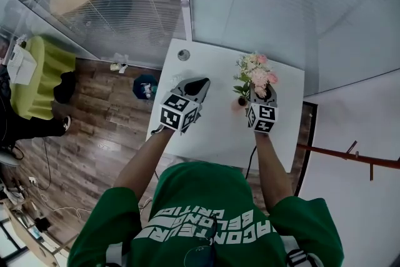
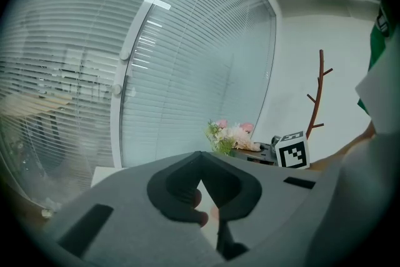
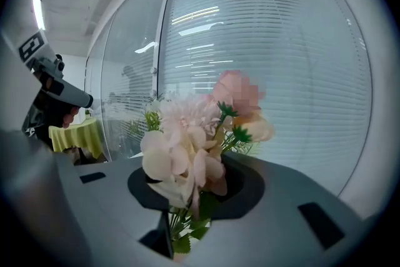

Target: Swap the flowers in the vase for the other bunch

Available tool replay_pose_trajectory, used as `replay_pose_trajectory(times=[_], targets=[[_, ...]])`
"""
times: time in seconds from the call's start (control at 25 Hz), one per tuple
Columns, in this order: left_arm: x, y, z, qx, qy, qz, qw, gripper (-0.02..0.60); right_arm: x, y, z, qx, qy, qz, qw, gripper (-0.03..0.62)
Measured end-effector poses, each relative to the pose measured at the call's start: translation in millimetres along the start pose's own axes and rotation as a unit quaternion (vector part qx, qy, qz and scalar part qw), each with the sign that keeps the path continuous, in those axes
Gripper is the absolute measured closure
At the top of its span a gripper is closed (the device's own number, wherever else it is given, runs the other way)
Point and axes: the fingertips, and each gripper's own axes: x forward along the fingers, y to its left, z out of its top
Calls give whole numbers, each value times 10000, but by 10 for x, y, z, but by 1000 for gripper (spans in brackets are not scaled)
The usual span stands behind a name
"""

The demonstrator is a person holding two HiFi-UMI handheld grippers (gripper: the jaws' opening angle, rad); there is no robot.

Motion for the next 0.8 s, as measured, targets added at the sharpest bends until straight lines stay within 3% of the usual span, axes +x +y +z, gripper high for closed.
replay_pose_trajectory(times=[0.36,0.64,0.8], targets=[[-65,-154,-82,36,22,-33,10000,578,-133,118,-190,-63,163,53,9998,480],[-91,-306,-101,63,27,6,10000,578,-181,142,-195,39,438,384,9983,385],[-44,-367,-126,44,20,57,10000,578,-247,152,-210,4,536,599,9968,367]])
